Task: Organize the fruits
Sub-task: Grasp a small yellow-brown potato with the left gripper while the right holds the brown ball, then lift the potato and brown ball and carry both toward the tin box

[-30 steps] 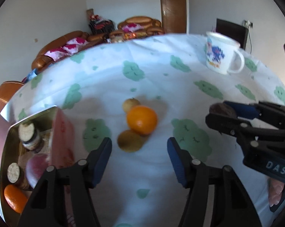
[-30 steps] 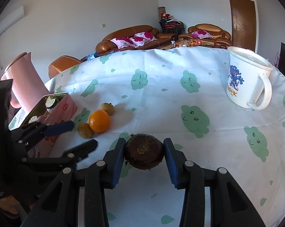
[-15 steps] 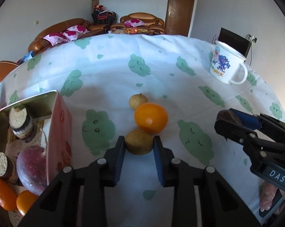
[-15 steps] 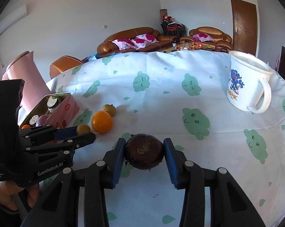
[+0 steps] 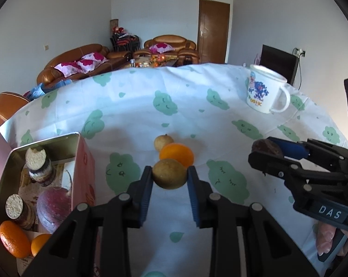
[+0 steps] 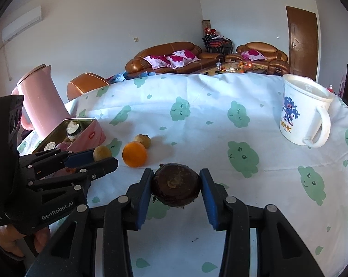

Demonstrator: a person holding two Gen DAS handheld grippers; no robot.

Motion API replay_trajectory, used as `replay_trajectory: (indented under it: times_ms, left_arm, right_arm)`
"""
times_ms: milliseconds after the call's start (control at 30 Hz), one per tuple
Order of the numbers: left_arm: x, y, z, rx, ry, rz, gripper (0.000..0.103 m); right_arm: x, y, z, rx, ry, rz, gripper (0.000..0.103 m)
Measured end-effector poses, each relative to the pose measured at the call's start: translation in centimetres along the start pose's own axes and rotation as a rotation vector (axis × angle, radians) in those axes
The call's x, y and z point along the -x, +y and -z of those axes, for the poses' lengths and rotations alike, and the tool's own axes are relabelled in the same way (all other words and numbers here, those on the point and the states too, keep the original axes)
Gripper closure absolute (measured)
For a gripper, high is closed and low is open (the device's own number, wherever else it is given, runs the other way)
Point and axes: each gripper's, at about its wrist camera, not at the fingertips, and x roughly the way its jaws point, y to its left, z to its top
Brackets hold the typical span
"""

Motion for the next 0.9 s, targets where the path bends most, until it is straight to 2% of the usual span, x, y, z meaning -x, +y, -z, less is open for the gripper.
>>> replay_trajectory:
  times_ms: [200, 900]
  left_arm:
    - [1.0, -0.3, 0.1, -0.013, -0.052, -0.003, 0.072]
    - [3.0, -1.0, 0.5, -0.031, -0.138, 0.011, 0.072]
  right_arm:
    - [0.6, 0.3, 0.0, 0.013, -0.031, -0.018, 0.06]
    - [2.6, 1.4, 0.2, 0.076, -0.143, -0.037, 0.06]
